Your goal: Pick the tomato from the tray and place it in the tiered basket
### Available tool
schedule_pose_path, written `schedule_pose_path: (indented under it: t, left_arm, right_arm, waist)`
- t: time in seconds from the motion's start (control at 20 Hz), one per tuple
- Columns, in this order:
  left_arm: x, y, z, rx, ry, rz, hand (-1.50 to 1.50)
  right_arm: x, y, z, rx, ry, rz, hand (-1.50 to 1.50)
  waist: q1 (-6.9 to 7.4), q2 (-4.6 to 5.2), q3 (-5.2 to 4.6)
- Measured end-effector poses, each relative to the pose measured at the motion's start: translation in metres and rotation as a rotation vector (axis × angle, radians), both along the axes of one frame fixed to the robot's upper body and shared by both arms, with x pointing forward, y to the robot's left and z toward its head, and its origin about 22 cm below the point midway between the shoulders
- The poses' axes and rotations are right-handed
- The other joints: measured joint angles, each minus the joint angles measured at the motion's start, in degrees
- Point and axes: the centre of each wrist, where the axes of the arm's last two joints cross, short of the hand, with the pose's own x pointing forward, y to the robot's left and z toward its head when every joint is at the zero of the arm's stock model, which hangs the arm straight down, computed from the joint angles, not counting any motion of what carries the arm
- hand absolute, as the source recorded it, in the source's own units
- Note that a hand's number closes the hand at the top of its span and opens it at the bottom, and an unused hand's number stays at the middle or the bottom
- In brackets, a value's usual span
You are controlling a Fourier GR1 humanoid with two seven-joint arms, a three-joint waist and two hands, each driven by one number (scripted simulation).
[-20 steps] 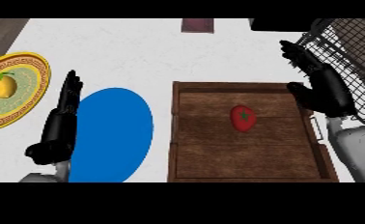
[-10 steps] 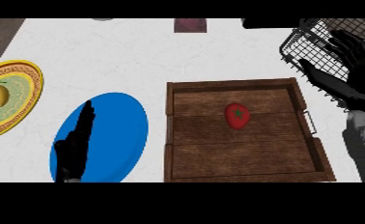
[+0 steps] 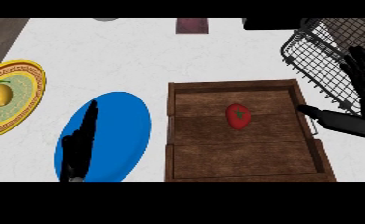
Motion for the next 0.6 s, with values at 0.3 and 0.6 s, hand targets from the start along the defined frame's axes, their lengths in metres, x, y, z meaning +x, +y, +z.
schedule_pose_path:
  t: [0.3, 0.6]
  left_arm:
    - [0.000, -0.001, -0.002, 0.000, -0.012, -0.011, 0.00]
    - [0.004, -0.007, 0.003, -0.005, 0.001, -0.014, 0.00]
  right_arm:
    - [-0.015, 0.008, 0.033, -0.305, 0.251, 0.144, -1.50]
    - [-0.026, 0.043, 0.065, -0.580, 0.403, 0.129, -1.50]
  waist:
    - [0.30, -0.05, -0.11]
    - [1.20, 0.10, -0.14]
